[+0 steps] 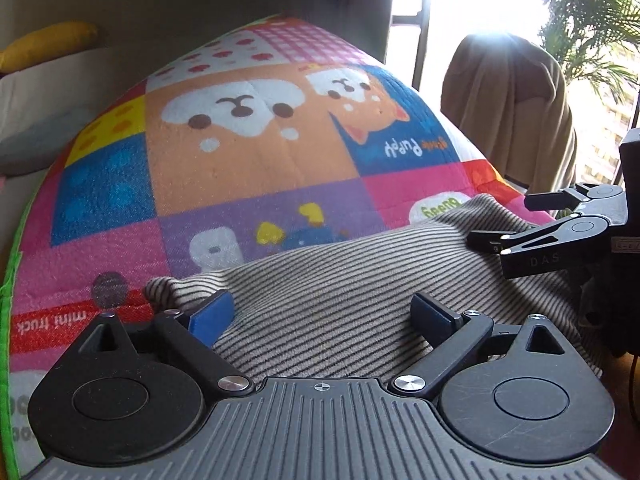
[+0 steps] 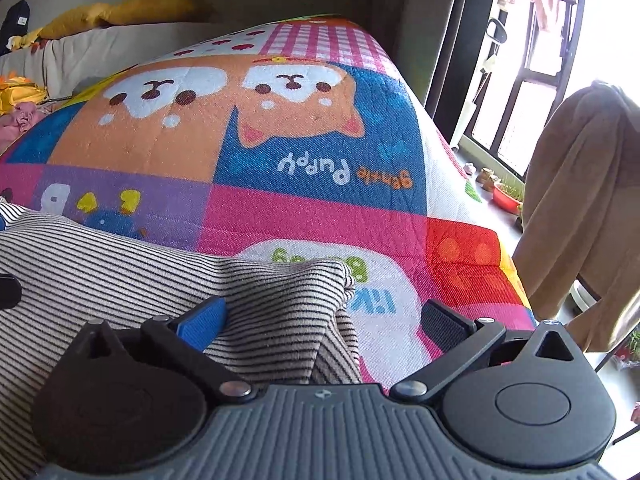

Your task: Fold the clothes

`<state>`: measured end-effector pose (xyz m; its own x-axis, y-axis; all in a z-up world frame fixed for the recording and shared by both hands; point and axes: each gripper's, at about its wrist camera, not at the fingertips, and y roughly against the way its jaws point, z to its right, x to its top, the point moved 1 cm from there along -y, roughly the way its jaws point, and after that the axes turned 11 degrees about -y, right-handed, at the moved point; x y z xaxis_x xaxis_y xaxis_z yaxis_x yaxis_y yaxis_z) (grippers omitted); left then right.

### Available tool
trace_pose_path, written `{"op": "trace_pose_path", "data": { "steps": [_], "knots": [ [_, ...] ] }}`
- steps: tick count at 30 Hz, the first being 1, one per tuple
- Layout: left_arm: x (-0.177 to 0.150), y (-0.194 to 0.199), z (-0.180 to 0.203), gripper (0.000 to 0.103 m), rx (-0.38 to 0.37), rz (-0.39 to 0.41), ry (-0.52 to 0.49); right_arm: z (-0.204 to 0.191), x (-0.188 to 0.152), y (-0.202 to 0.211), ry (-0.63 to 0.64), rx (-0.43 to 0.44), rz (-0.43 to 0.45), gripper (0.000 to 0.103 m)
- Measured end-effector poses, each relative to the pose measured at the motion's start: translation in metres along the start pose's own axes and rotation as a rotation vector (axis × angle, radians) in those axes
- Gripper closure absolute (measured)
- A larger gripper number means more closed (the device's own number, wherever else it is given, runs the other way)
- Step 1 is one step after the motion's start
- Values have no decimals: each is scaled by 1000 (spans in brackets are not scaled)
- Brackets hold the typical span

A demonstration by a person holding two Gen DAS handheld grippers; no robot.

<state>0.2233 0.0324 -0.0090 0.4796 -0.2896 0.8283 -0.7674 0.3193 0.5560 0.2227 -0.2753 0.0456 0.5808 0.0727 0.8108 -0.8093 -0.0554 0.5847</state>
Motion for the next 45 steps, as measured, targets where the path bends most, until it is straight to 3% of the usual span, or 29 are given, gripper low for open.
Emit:
{"op": "trace_pose_path", "data": {
  "steps": [3, 7, 11, 14, 25, 30, 33, 36, 38, 40, 45],
  "knots": [
    [-5, 21, 0, 5, 24, -10, 20, 11, -6, 23, -80, 30, -27, 0],
    [-30, 58, -3, 4, -16, -45, 61, 24, -36, 57, -65, 55, -54, 0],
    [-59, 67, -10, 3, -6, -91, 110, 42, -58, 74, -115, 77, -39, 0],
    [-60, 72, -4, 3, -38, -78, 150, 47, -60, 75, -164, 80, -48, 0],
    [-61, 88, 51, 4, -169, -62, 53, 42, -63, 95, -52, -14, 20, 0],
    [-66, 110, 62, 3, -304, -61, -12, 51, -57, 117, -17, 113, -22, 0],
    [-63, 121, 46, 3, -260, -30, 27, 42, -64, 123, 102, 138, -67, 0],
    [-52, 116, 20, 3, -151, -13, 115, 31, -75, 115, 214, 76, -112, 0],
    [-45, 104, 1, 3, -104, -28, 186, 32, -72, 108, 216, 65, -112, 0],
    [-39, 92, -12, 3, -86, -47, 230, 34, -68, 101, 211, 59, -109, 0],
    [-35, 75, -12, 3, -106, -67, 219, 32, -51, 63, 289, -79, -48, 0]
  ]
}}
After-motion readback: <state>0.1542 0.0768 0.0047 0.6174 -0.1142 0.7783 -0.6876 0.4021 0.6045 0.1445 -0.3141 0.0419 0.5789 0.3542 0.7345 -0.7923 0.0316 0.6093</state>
